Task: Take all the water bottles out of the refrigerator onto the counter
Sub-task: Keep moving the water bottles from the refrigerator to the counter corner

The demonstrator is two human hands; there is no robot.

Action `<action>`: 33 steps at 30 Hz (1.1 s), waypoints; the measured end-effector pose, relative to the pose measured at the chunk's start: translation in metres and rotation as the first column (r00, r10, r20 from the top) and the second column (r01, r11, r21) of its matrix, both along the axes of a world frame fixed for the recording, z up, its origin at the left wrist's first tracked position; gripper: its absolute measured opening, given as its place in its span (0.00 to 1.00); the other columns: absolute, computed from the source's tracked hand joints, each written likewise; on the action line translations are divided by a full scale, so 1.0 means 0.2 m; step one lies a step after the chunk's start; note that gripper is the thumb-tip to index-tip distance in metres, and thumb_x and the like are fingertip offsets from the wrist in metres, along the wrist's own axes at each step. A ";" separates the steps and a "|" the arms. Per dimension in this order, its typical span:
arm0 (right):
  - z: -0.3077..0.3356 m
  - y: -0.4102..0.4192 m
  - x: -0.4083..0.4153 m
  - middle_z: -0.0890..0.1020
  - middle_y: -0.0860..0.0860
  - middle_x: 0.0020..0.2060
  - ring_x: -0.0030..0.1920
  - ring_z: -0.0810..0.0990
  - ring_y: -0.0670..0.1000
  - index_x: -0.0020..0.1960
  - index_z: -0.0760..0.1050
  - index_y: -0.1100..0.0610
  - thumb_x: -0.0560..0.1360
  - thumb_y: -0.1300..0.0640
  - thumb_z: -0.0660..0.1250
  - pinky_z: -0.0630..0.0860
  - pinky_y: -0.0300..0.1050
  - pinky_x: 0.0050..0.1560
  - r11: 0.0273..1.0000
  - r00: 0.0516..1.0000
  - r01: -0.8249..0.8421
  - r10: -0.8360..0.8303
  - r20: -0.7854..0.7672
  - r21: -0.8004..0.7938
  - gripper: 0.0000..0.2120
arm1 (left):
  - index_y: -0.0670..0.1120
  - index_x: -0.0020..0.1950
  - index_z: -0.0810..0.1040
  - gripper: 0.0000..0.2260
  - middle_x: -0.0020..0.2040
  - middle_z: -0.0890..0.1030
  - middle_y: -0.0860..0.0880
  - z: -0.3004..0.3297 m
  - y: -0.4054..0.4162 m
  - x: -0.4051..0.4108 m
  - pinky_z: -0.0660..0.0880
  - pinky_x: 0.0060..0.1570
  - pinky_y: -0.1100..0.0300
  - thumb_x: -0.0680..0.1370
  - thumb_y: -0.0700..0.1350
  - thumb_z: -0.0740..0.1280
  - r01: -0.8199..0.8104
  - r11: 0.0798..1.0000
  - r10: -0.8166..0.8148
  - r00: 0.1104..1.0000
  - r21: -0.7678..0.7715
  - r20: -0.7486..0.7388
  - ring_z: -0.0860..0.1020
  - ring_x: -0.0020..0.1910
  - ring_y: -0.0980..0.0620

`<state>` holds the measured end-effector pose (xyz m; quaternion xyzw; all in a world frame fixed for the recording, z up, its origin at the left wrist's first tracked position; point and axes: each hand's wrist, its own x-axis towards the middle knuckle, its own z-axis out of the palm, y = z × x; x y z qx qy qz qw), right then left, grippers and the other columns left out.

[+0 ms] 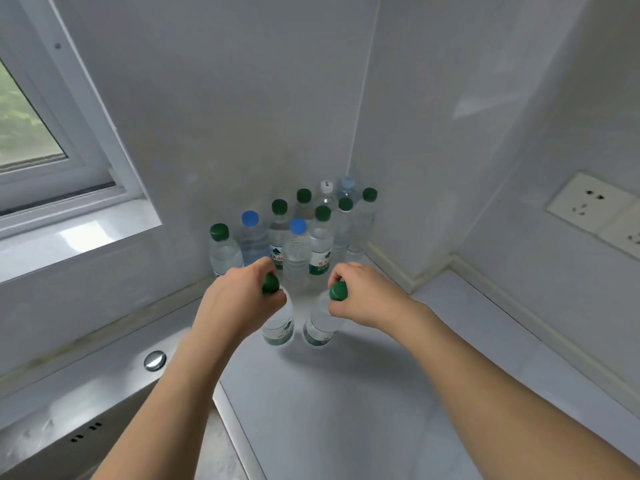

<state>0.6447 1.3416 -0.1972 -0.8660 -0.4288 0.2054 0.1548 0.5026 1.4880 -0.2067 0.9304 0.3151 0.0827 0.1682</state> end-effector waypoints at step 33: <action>-0.19 0.69 0.09 0.64 0.53 0.71 0.64 0.73 0.54 0.76 0.54 0.49 0.76 0.52 0.67 0.71 0.50 0.63 0.996 0.998 -0.063 0.063 0.003 0.060 0.34 | 0.48 0.50 0.64 0.07 0.41 0.71 0.47 -0.21 0.44 0.10 0.64 0.35 0.56 0.76 0.45 0.61 -0.008 0.996 0.013 0.998 -0.092 0.058 0.71 0.37 0.41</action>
